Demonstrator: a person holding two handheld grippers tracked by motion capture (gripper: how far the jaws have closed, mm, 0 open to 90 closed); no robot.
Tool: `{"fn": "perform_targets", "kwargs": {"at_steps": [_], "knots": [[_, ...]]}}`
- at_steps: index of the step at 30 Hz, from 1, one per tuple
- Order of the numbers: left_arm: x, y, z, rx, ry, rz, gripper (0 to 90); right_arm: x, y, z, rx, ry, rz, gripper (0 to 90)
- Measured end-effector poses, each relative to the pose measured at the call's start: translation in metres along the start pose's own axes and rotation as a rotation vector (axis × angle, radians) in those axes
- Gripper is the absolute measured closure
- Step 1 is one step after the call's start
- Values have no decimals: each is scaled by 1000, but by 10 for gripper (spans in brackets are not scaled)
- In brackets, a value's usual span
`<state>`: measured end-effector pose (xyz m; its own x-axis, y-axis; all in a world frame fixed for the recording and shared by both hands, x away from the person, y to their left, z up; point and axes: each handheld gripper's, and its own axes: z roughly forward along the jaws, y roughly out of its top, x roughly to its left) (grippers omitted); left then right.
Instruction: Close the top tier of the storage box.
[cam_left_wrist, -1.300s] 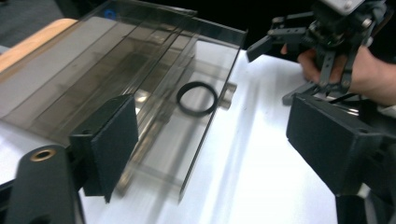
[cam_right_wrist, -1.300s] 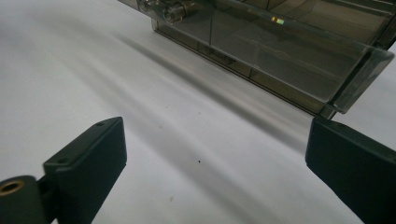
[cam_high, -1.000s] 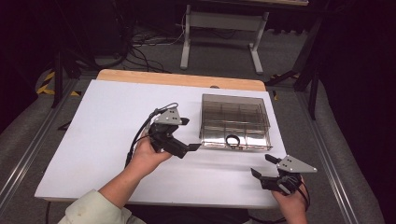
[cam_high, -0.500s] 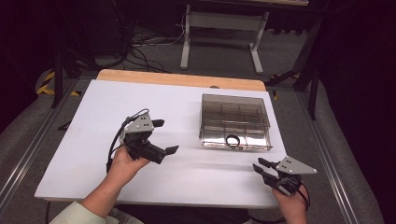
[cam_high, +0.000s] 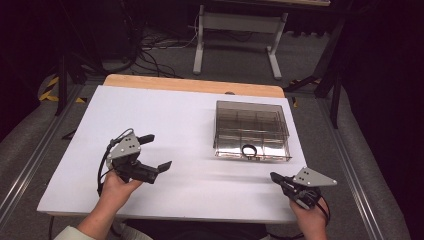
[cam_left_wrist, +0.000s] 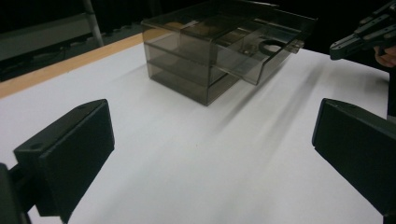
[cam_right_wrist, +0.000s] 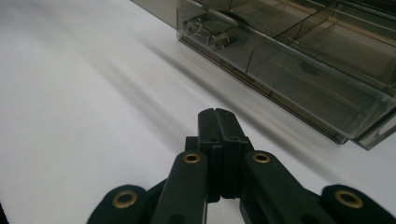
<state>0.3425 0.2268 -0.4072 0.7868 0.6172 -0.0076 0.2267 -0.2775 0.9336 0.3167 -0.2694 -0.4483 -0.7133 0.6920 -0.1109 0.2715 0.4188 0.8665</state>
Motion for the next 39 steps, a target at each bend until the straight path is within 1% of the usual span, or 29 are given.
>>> {"fn": "perform_targets", "kwargs": {"at_steps": [2,3,4,5,6,7,8,9,10,12,13,15,17,18,20,22,25,26,27,28,29,31,33,34,35,36,39], "knots": [[2,-6,-2,15,6,-1,1,0,1,0,-4,2,2,900],[3,-12,-5,18,21,9,1,0,1,0,-5,3,3,900],[3,-12,-5,18,21,9,1,0,1,0,-5,3,3,900],[5,-18,-7,16,22,3,1,0,1,0,-7,2,3,900],[5,-18,-7,16,22,3,1,0,1,0,-7,2,3,900],[6,-21,-8,17,21,-7,1,0,1,0,-7,2,2,900],[7,-23,-10,13,32,-9,1,0,1,0,-7,2,2,900],[8,-26,-11,11,31,-27,1,0,1,0,-7,3,1,900],[11,-29,-13,-4,33,-51,1,1,1,0,-6,0,-5,900],[13,-30,-14,-11,35,-57,2,1,2,0,-7,1,-7,900],[16,-32,-17,-32,43,-78,2,1,2,0,-6,-2,-15,900],[16,-32,-17,-30,46,-80,2,1,2,0,-9,-1,-13,900],[17,-33,-18,-29,66,-53,2,1,3,0,-13,-2,-14,900],[16,-33,-18,-16,80,-34,2,1,4,0,-14,1,-14,900],[16,-34,-17,-16,82,-31,2,1,5,0,-18,1,-15,900],[14,-34,-16,-9,93,-6,1,1,7,1,-29,-3,-13,900],[13,-34,-15,-6,94,-4,2,1,10,3,-36,-10,-8,900],[14,-34,-15,-7,101,7,2,1,10,3,-36,-10,-8,900],[13,-34,-14,-5,95,-7,2,2,12,4,-39,-12,-10,900],[13,-35,-14,-2,96,-5,2,2,12,4,-39,-12,-10,900],[14,-35,-14,-1,110,9,2,2,14,6,-38,-13,-10,900],[14,-35,-15,-1,111,14,2,2,16,9,-34,-20,-5,900],[13,-35,-14,-1,109,6,2,2,16,10,-32,-17,-6,900],[13,-35,-14,-3,106,2,1,2,18,14,-28,-24,-7,900],[13,-36,-14,-3,105,3,1,2,19,15,-28,-28,-13,900],[13,-36,-14,-2,108,10,2,2,20,17,-28,-31,-5,900],[13,-36,-14,-1,110,12,2,1,21,19,-27,-33,-2,900]]}}
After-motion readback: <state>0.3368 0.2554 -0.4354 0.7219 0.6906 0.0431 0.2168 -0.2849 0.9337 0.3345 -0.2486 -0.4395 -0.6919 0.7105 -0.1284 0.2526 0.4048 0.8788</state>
